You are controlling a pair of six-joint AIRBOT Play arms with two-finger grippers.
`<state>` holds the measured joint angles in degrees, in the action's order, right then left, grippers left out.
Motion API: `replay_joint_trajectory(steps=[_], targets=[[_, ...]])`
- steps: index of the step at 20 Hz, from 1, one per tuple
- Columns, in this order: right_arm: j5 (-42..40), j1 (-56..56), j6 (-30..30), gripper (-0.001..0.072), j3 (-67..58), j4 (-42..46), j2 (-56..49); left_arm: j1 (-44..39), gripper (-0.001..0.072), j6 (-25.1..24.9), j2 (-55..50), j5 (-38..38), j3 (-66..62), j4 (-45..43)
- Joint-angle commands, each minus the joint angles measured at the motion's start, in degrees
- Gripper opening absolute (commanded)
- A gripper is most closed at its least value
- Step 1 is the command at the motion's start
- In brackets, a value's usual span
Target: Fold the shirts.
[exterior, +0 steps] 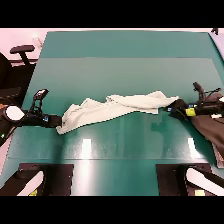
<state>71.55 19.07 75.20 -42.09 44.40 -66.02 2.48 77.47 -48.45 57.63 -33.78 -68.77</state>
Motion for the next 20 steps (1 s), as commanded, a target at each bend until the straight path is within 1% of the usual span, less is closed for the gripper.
replay_joint_trajectory(steps=[1,4,9,11,15,17,20], targets=[[-5.51,-0.04,-2.67,0.0525,3.04,-5.05,-5.66,0.0,0.0023,-1.07,0.07,-0.13,-0.02,0.02],[-9.55,-0.04,-3.3,0.0524,3.61,-5.95,-8.94,0.0,0.0023,-1.09,0.07,-0.13,-0.02,0.0],[-11.72,-0.07,-3.32,0.0523,3.61,-5.97,-11.06,0.0,0.0022,-1.46,0.07,-0.35,-0.02,0.02],[-12.68,-0.42,-4.42,0.0522,3.61,-7.58,-11.69,0.0,0.0023,-1.44,0.07,-0.42,-0.02,0.02],[-18.21,-5.86,-4.85,0.0514,3.61,-8.83,-11.85,0.0,0.0023,-1.44,0.07,-0.61,-0.02,0.02],[-20.96,-8.61,-3.74,0.0513,3.61,-8.85,-11.85,0.0,0.0023,-1.44,0.07,-0.55,-0.02,0.04],[-21.35,-10.29,-2.45,0.0502,3.61,-8.85,-11.85,0.0,0.0023,-1.42,0.07,-0.48,-0.02,0.04]])
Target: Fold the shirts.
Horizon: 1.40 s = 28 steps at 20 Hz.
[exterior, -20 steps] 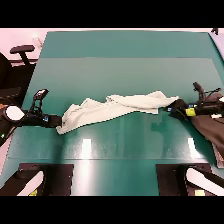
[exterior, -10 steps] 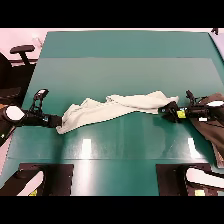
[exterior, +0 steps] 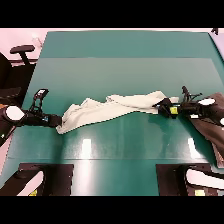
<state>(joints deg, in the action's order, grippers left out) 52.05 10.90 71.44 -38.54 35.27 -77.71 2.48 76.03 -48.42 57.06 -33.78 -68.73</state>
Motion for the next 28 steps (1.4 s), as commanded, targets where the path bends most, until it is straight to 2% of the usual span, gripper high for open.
replay_joint_trajectory(steps=[1,3,4,5,6,7,8,10,12,14,15,16,17,18,20,21,28], targets=[[-1.38,-2.58,1.57,0.05,0.07,0.31,-0.15,0.0,0.0023,0.02,0.04,0.07,-0.02,0.0],[-0.85,-3.96,1.57,0.0497,0.07,0.33,-0.15,0.0,0.0023,0.0,0.04,0.02,-0.02,0.0],[-0.68,-4.35,1.57,0.0467,0.07,0.35,-0.15,0.0,0.0023,0.0,0.04,0.13,-0.02,0.0],[-0.37,-4.63,1.53,0.0332,0.07,0.35,-0.15,0.0,0.0023,0.0,0.04,0.42,-0.02,0.0],[-0.15,-4.63,1.53,0.0289,0.07,0.42,-0.15,0.0,0.0023,0.0,0.04,0.74,-0.02,0.0],[0.31,-4.61,1.53,0.03,0.07,0.42,-0.15,0.0,0.0023,0.0,0.04,0.87,-0.02,0.0],[0.61,-4.61,1.51,0.0366,0.07,0.44,-0.13,0.0,0.0023,0.0,0.04,0.87,-0.02,-0.02],[0.85,-4.63,1.05,0.0378,0.07,0.44,-0.15,0.0,0.0023,0.0,0.04,0.9,-0.02,0.04],[0.9,-4.63,1.05,0.0296,0.07,0.44,-0.15,0.0,0.0023,0.0,0.04,0.87,-0.02,0.02],[0.85,-4.63,1.05,0.0296,0.07,0.44,-0.15,0.0,0.0023,0.0,0.04,0.92,-0.02,0.04],[0.81,-4.61,1.05,0.0251,0.07,0.44,-0.15,0.0,0.0023,0.0,0.04,0.92,-0.02,0.02],[0.42,-4.61,1.05,0.0171,0.07,0.44,-0.13,0.0,0.0023,0.0,0.04,0.92,-0.02,0.02],[-0.07,-4.61,1.05,0.0159,0.07,0.44,-0.15,0.0,0.0023,0.02,0.04,0.92,-0.02,0.02],[-0.55,-4.61,1.07,0.0165,0.07,0.44,-0.13,0.0,0.0023,0.0,0.04,0.92,-0.02,0.02],[-0.92,-4.61,1.05,0.0289,0.07,0.46,-0.13,0.0,0.0023,0.0,0.04,0.98,-0.02,0.02],[-0.83,-4.61,1.03,0.0312,0.04,0.46,-0.13,0.0,0.0023,0.02,0.04,1.01,-0.02,0.02],[-0.13,-4.61,0.98,0.0309,-0.37,0.55,-0.13,0.0,0.0023,0.02,0.04,1.05,-0.02,0.2]])
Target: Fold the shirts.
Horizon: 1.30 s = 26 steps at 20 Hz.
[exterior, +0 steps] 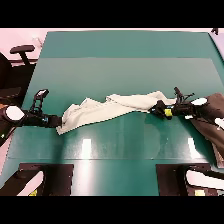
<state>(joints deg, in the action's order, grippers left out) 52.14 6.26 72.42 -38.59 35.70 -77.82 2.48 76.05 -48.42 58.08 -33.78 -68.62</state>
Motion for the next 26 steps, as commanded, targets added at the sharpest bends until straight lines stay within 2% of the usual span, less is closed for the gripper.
replay_joint_trajectory(steps=[1,2,3,4,7,9,15,21,23,26], targets=[[-0.52,0.02,0.0,0.0306,-0.76,0.31,-0.02,0.0,0.0023,0.0,0.04,0.04,-0.02,0.09],[-0.74,0.02,0.0,0.0272,-1.25,0.33,-0.02,0.0,0.0023,0.0,0.04,0.07,-0.02,0.09],[-1.07,0.02,-0.02,0.0115,-1.79,0.37,-0.02,0.0,0.0023,0.0,0.04,0.07,-0.02,0.09],[-1.73,0.0,0.13,0.0013,-2.19,0.31,-0.02,0.0,0.0023,0.0,0.04,0.09,-0.02,0.13],[-0.76,0.0,0.59,0.0012,-3.61,-0.13,0.15,0.0,0.0023,-0.15,0.04,2.16,-0.46,0.02],[0.57,0.0,0.55,0.0012,-4.7,-0.13,3.43,0.0,0.0022,-3.89,0.04,8.35,-3.69,-1.46],[5.62,3.61,2.21,0.0011,-14.29,-0.02,27.06,0.13,0.0022,-2.6,4.2,19.78,-28.15,-8.76],[6.8,18.29,7.63,0.0011,-31.19,-0.11,47.39,0.11,0.0022,-2.64,10.6,17.46,-58.9,-21.55],[6.75,25.03,7.58,0.0011,-38.75,-0.09,51.01,0.11,0.0022,-3.02,10.95,15.93,-68.39,-21.92],[6.78,34.97,7.43,0.0011,-50.84,-0.11,53.24,0.11,0.0022,-4.48,10.95,12.66,-79.78,-16.35]])
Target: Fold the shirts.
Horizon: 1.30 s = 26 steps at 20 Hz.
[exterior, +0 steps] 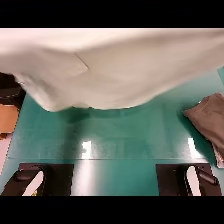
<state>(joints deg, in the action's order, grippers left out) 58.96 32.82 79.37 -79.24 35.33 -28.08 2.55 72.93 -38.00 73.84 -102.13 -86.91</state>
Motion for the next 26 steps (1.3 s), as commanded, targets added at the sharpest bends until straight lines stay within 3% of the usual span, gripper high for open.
replay_joint_trajectory(steps=[1,5,8,10,13,16,18,20,23,26], targets=[[-0.11,11.1,0.44,0.001,-14.32,0.31,3.43,0.07,0.0022,-2.4,0.52,-4.74,-14.51,3.32],[-0.15,17.44,1.6,0.0011,-30.71,0.11,-1.27,0.07,0.0022,-2.73,0.5,-11.98,-19.93,4.35],[11.02,20.79,5.42,0.0011,-36.89,-4.11,-9.6,0.07,0.0022,-2.27,-1.51,-9.64,-16.02,7.52],[20.55,23.87,5.42,0.0011,-34.32,-12.87,-14.99,0.04,0.0022,0.07,-3.56,-6.86,-8.55,10.99],[27.1,23.28,5.73,0.0011,-22.49,-14.64,-20.31,0.04,0.0023,4.74,-8.11,-3.23,4.59,11.28],[23.56,9.99,1.55,0.0011,-6.23,-9.73,-24.24,0.04,0.0022,4.61,-10.84,-9.31,20.79,14.51],[15.82,-3.32,-0.98,0.0011,3.76,-0.7,-26.69,0.04,0.0022,4.52,-12.15,-17.22,30.49,15.47],[5.92,-15.13,-1.03,0.0011,11.04,5.46,-30.95,0.04,0.0022,1.42,-15.21,-25.14,37.38,15.63],[-2.69,-24.44,-2.82,0.0011,13.86,6.75,-42.42,0.07,0.0021,-3.98,-25.55,-30.23,39.32,19.98],[-7.06,-26.67,-5.2,0.0011,11.96,6.36,-55.01,0.07,0.0022,-8.61,-37.92,-33.81,37.51,25.92]])
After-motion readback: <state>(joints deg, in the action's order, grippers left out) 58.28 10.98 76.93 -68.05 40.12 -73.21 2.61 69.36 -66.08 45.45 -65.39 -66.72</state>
